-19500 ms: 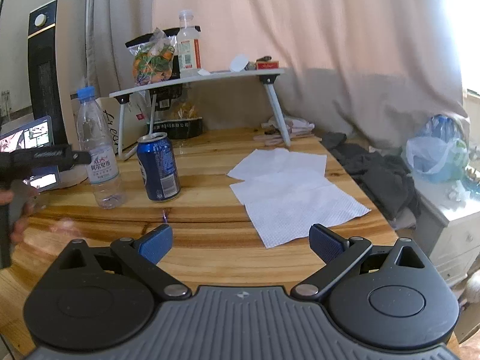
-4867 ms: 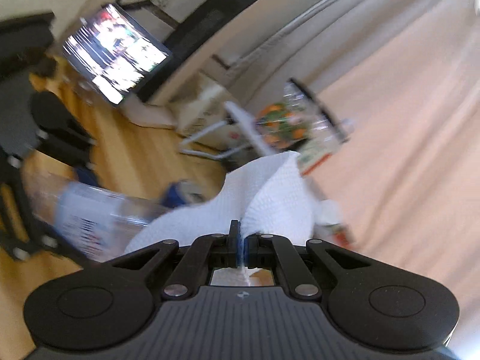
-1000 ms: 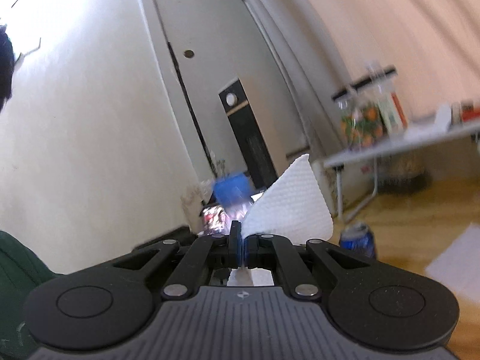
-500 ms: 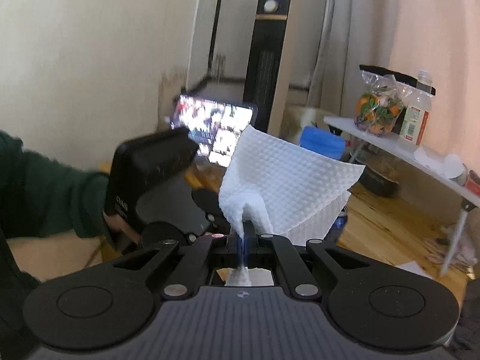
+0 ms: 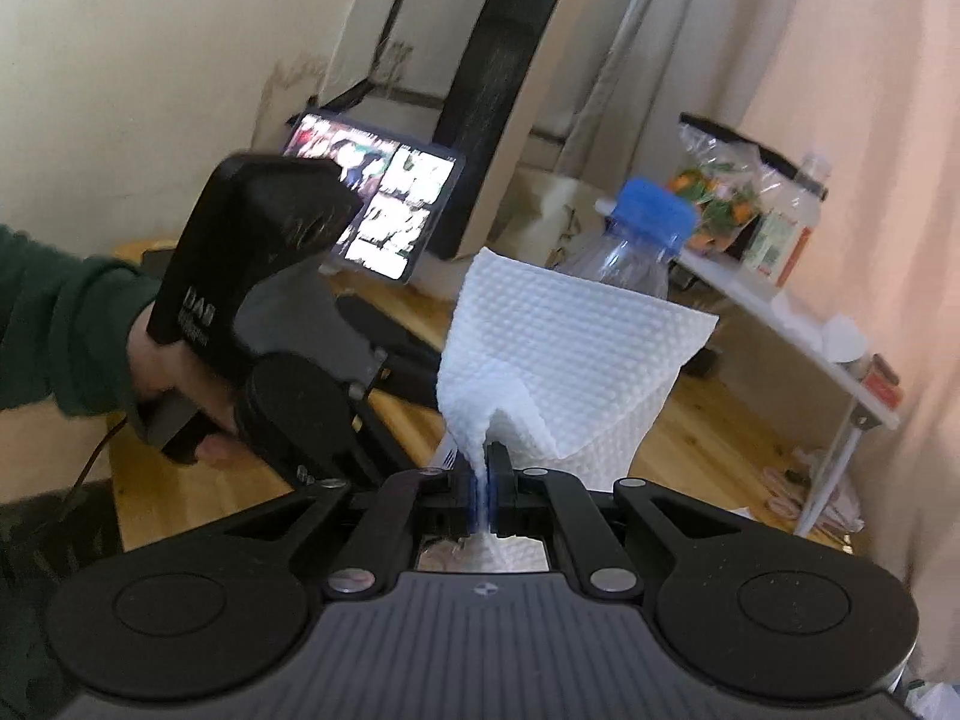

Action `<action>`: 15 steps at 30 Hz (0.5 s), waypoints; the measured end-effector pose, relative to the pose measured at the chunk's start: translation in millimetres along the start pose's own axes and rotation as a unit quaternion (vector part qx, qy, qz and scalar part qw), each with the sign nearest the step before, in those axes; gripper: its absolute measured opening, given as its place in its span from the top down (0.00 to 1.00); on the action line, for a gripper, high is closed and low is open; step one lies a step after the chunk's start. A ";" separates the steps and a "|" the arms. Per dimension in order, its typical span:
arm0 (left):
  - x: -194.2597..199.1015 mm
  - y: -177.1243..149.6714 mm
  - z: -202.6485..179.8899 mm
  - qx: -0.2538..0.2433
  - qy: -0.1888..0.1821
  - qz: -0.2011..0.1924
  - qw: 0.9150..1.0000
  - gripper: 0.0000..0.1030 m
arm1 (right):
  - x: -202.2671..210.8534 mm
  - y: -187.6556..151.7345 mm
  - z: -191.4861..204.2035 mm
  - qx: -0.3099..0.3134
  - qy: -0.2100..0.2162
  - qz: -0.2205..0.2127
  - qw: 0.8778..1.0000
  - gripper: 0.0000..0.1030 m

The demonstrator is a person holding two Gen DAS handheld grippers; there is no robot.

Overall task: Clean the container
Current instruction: 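Wipe the bottle side again with the towel in the right tool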

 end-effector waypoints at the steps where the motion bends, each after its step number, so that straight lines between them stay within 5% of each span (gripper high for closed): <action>1: -0.2 0.2 1.0 0.002 0.003 -0.001 1.000 0.37 | -0.4 1.5 -0.9 -0.001 -0.007 -0.003 1.000 0.95; 15: -25.1 0.7 -14.0 0.015 -0.009 -0.014 1.000 0.37 | 21.2 21.1 -46.0 -0.072 -0.141 -0.091 0.983 0.94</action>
Point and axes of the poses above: each gripper's, at about its wrist camera, not at the fingertips, and x roughly against the way its jaws point, z to its left, y to its top, the point moved 10 cm from there along -x, roughly the way its jaws point, and after that the axes turned 3 degrees about -z, right-handed, at the moved point
